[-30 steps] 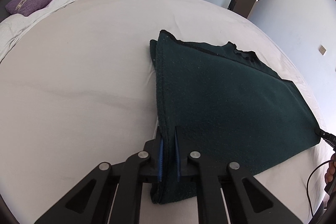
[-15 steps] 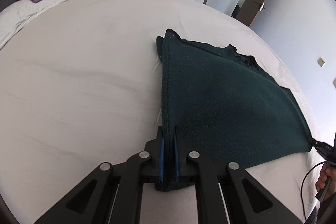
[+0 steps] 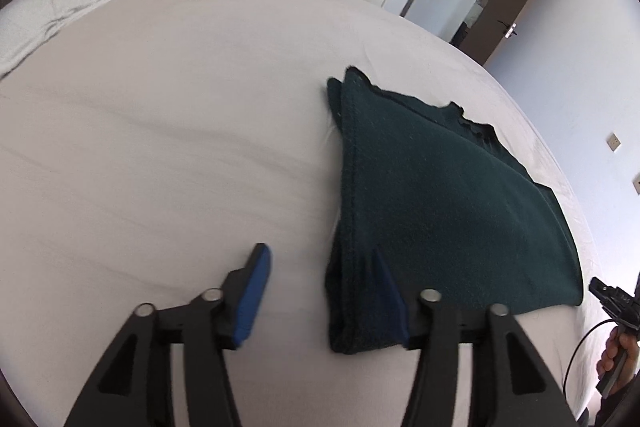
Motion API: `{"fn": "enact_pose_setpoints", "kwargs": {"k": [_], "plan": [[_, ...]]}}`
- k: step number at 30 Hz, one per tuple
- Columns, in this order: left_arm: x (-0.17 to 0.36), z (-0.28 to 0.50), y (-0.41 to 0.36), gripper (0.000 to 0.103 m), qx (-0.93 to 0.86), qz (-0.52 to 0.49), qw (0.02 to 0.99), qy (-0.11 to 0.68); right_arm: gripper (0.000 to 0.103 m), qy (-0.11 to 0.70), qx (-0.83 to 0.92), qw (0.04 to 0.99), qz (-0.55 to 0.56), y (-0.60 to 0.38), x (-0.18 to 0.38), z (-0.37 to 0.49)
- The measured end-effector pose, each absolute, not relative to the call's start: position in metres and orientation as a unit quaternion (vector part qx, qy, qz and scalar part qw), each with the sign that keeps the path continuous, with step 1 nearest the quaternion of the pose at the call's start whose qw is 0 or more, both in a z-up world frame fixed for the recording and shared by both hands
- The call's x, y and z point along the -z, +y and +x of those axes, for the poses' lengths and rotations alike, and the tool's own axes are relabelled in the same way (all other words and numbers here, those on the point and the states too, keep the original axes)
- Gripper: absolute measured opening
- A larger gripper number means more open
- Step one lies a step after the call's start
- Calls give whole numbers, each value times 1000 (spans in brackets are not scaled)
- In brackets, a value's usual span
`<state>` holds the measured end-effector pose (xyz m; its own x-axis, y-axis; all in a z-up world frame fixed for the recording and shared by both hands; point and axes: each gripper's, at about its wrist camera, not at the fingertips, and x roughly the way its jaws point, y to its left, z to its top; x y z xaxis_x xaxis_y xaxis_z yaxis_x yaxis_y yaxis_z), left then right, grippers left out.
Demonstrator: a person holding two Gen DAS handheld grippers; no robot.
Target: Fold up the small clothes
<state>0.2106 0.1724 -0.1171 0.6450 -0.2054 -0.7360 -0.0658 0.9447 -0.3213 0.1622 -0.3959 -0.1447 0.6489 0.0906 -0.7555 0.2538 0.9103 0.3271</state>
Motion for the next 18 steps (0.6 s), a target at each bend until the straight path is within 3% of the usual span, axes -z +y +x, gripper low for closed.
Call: {"fn": "enact_pose_setpoints", "kwargs": {"k": [2,4,5,6,8,10,13,18], "plan": [[113,213,180,91,30,-172,894,413,22,396,26,890,224,-393,128,162],[115,222,186,92,39,-199,882,426,23,388,-25,888,247,-378,115,174],[119,228,186,92,48,-209,872,441,30,388,-57,884,253,-365,111,184],[125,236,185,92,67,-220,858,459,46,388,-94,879,262,-351,109,194],[131,244,181,91,77,-232,846,475,70,383,-161,861,293,-325,108,216],[131,252,177,90,93,-241,835,486,70,387,-210,840,318,-300,112,240],[132,261,176,70,96,-264,815,507,70,413,-268,796,353,-267,125,275],[135,276,152,64,138,-244,779,561,71,441,-294,743,409,-233,157,314]]}}
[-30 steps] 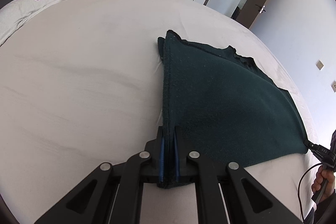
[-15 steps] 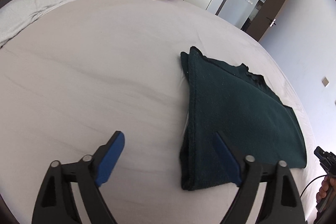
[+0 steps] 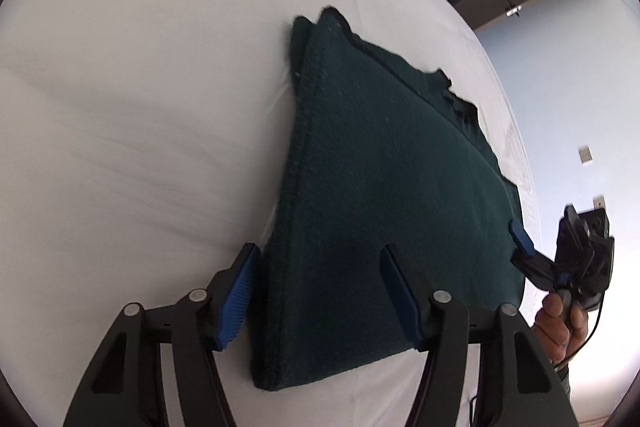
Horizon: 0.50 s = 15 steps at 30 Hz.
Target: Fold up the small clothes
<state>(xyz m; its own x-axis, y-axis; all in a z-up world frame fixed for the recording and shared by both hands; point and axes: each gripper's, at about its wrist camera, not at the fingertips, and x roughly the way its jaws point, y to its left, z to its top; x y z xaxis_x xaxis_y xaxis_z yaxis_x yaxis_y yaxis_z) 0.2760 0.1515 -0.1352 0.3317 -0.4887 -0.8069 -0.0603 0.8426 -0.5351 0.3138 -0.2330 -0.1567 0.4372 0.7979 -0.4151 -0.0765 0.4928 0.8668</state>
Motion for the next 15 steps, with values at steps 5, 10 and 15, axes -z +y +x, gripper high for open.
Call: {"fn": "enact_pose_setpoints", "kwargs": {"k": [5,10,15], "plan": [[140,288,152,64,141,-263,759,579,71,474,-300,712,423,-203,190,340],[143,286,157,14,142,-281,754,576,70,480,-285,715,421,-193,216,352],[123,283,158,10,148,-302,766,548,70,485,-287,712,418,-189,213,356]]}}
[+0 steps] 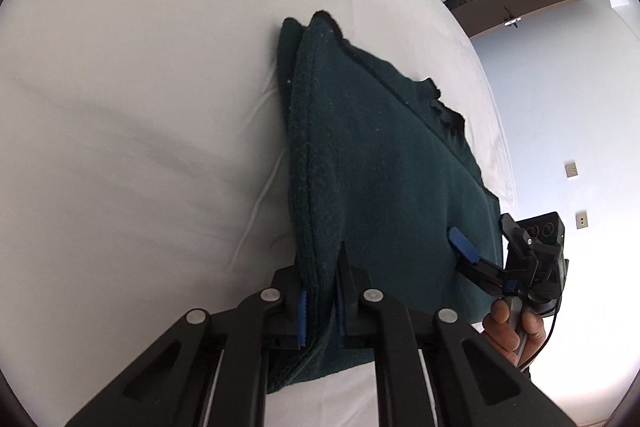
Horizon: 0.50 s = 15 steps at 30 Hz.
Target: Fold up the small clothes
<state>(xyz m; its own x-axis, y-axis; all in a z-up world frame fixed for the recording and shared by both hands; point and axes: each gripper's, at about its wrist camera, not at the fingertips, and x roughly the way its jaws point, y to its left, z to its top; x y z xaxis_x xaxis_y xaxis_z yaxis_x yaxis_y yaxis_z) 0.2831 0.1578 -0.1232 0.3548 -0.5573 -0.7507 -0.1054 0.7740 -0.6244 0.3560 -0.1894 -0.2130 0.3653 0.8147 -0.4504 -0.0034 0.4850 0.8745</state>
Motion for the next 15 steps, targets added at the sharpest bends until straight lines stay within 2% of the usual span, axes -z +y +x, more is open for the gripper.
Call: {"fn": "enact_pose_setpoints", "kwargs": {"k": [6,10,15], "plan": [[71,287,114,9,187,-285,786,516,70,464,-296,694,464,-223,208,356],[43,293,54,9,224,-251,793,508,73,440,-301,679,505,-258,207,356],[36,301,-41,9,275,-212,786,512,74,416,-304,662,545,-303,205,359]]}}
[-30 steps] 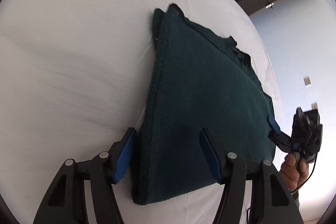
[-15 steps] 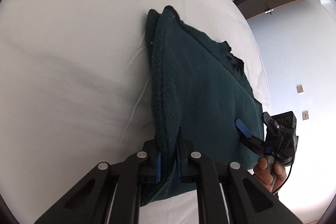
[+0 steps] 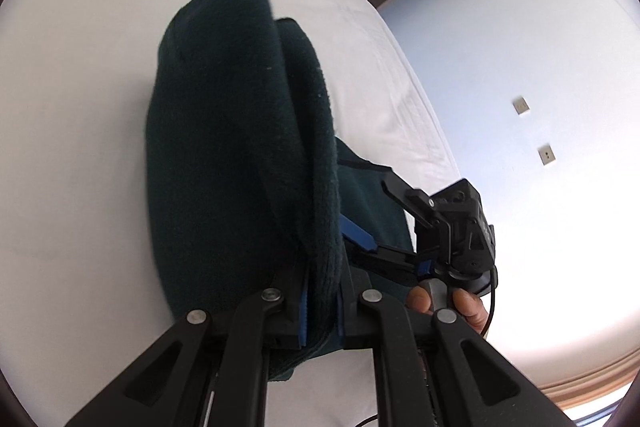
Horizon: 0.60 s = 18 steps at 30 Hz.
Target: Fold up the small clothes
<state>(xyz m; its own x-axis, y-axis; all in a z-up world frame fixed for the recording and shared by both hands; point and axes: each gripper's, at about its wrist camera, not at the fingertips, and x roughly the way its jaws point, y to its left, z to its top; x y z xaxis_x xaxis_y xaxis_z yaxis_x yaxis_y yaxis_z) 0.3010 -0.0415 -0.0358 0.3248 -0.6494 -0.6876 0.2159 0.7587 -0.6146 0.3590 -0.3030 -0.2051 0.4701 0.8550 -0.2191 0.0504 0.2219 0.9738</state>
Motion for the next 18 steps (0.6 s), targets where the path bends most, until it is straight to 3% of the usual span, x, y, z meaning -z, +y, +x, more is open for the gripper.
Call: {"fn": "enact_pose_setpoints", "kwargs": {"k": [4,6,8,9,15,16,17,18], "plan": [[49,296,-101,12,333,-205,765,512,79,382,-291,664,573,-349,201,355],[53,290,-110,25,362,-214,753,506,80,381,-275,669,576,-370,202,353],[50,282,-100,48,378,-231,755,483,80,388,-264,666,580,-384,206,353],[47,279,-94,51,376,-234,762,473,80,399,-260,663,577,-388,208,352],[58,289,-51,54,330,-236,781,475,80,441,-244,692,517,-372,198,363],[63,289,-44,54,325,-237,782,477,78,454,-236,700,498,-366,196,366],[69,290,-44,54,321,-241,782,478,67,468,-230,710,473,-359,193,368],[73,291,-41,54,316,-244,781,480,51,486,-225,719,443,-349,191,371]]}}
